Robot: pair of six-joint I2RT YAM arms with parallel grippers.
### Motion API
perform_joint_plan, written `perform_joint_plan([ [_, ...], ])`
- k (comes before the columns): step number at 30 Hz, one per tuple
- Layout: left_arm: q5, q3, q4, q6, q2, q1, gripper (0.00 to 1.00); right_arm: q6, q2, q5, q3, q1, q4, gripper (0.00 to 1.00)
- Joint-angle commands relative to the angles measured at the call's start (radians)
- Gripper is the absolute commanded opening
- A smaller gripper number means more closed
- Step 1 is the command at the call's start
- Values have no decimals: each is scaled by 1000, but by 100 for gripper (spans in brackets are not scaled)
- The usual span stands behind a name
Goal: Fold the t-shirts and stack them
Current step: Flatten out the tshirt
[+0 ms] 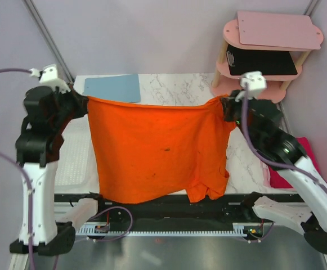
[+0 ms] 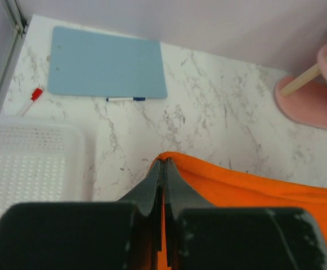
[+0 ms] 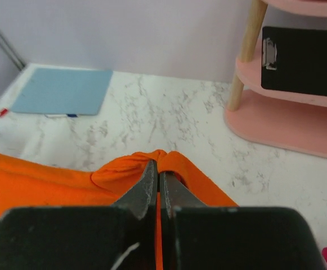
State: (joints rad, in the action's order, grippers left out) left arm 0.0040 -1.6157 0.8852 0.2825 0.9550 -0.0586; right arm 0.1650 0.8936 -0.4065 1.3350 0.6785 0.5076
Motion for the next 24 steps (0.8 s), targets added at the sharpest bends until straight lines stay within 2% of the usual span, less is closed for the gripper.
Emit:
perform_joint_plan([
  [1,-24,91,-127,-39,171,3,2,-47,233,-42,-59,-46,-147,0],
  [6,-21,143,-222,-2,437,3,2,14,528,106,-125,-174,-326,0],
  [10,-48,87,-266,27,652,5,2,25,763,165,-51,-247,-389,0],
  [14,-77,-30,-255,30,824,6,2,24,980,215,105,-309,-393,0],
  [20,-94,-214,-220,9,968,14,2,41,1180,271,341,-367,-360,0],
  [24,-98,-328,-189,0,1019,23,2,22,1254,279,472,-373,-320,0],
])
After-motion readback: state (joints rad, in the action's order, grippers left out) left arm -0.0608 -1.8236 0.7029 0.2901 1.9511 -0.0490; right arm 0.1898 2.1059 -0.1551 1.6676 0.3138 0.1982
